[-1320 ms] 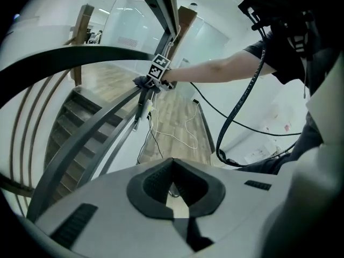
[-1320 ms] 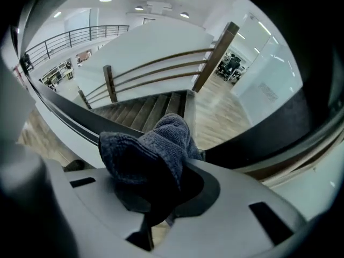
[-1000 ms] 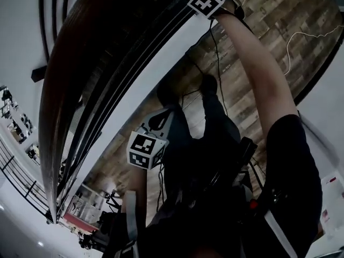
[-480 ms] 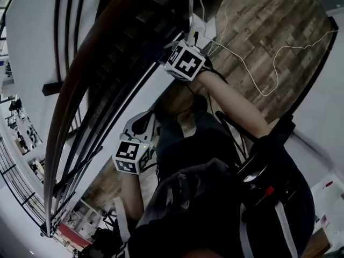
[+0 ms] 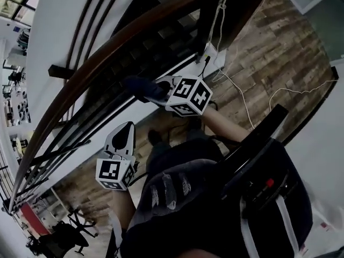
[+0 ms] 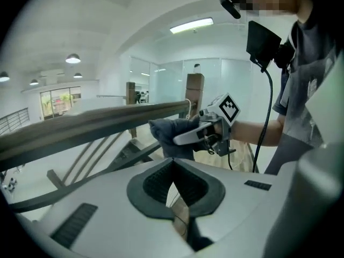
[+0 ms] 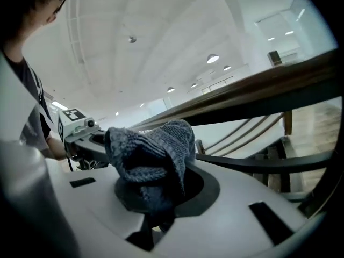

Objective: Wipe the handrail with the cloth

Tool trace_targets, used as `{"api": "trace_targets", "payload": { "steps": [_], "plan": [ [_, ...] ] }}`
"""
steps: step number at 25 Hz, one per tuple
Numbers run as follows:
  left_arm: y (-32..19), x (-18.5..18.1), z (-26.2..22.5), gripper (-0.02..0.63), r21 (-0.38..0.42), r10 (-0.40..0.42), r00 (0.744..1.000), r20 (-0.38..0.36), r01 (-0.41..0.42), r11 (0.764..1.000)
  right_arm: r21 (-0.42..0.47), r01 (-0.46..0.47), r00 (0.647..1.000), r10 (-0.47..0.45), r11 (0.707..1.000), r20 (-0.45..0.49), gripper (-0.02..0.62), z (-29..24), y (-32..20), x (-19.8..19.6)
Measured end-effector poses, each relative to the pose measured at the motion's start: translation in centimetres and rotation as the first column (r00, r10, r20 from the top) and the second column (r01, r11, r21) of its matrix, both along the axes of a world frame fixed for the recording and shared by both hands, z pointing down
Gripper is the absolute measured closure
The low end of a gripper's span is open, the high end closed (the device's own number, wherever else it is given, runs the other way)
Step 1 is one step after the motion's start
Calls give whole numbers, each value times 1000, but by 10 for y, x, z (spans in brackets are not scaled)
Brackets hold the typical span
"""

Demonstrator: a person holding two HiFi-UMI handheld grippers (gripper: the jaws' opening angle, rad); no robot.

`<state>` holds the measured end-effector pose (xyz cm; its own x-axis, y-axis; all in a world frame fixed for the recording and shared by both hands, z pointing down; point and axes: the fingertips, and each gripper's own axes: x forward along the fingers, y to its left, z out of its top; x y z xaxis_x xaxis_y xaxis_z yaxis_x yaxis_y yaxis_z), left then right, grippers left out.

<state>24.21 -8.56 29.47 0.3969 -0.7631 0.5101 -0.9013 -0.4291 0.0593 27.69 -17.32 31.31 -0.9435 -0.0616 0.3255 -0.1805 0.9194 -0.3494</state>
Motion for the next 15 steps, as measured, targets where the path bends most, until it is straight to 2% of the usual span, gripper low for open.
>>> {"api": "trace_targets", "payload": {
  "steps": [2, 6, 8, 11, 15],
  "plan": [
    [13, -29, -8, 598, 24, -52, 999, -15, 52, 998, 22, 45, 999, -45, 999, -13, 555, -7, 14, -21],
    [36, -84, -6, 598, 58, -83, 996, -26, 84, 995, 46, 94, 995, -93, 994, -24, 555, -21, 40, -66],
    [50, -109, -8, 598, 83, -76, 996, -42, 79, 993, 37, 89, 996, -89, 995, -18, 555, -25, 56, -88],
    [71, -149, -16, 598, 121, -53, 996, -72, 61, 991, -20, 55, 997, -54, 998, 47, 555, -37, 81, -123],
    [93, -196, -13, 598, 126, -18, 992, -122, 33, 992, -65, 68, 993, -61, 996, 104, 555, -49, 120, -174]
  ]
}}
